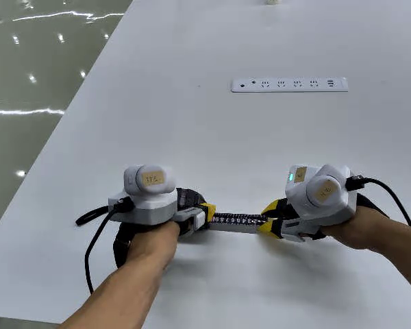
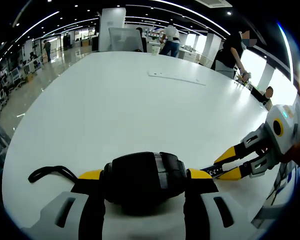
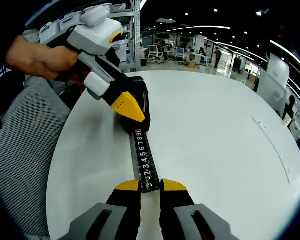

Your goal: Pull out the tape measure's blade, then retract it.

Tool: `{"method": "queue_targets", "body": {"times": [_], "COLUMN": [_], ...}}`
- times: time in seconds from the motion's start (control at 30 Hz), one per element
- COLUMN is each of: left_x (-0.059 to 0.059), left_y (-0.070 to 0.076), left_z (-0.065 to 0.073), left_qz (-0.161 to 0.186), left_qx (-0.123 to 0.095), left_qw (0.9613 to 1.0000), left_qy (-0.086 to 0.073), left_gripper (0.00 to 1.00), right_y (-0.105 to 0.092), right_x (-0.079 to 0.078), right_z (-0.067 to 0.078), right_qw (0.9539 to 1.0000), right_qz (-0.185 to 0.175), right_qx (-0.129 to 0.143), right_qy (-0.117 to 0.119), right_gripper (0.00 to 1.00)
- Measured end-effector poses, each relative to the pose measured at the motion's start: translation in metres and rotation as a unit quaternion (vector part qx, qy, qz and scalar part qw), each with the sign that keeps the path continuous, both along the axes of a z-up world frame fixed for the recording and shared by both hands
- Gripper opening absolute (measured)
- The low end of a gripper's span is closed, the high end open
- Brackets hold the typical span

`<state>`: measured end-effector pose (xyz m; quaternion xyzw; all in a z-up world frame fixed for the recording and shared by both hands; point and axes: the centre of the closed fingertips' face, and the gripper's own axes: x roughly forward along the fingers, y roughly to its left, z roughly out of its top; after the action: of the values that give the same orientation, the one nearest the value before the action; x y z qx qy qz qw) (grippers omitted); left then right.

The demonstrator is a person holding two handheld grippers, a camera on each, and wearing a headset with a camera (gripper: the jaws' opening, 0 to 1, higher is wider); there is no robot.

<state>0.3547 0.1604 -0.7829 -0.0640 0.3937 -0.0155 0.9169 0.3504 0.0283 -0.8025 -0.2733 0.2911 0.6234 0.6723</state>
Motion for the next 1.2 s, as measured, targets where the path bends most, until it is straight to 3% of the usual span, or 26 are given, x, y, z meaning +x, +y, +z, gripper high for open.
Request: {"method": "queue_targets", "body": {"times": [1.2], "left_x": [-0.001], "left_y": [0.001], "left_z": [0.002], "left_qz": [0.003], "left_qx": [-0.007], "left_qw": [1.0000], "left_qy": [0.003], "left_gripper": [0.59], "right_y": [0.057], "right_x": [-0.007], "right_z": [-0.002], "right_qw": [0.9996], "right_qz": [0.026], "right_qx": [0.011], "right_qy": [-0.006], "right_gripper": [0.11]}}
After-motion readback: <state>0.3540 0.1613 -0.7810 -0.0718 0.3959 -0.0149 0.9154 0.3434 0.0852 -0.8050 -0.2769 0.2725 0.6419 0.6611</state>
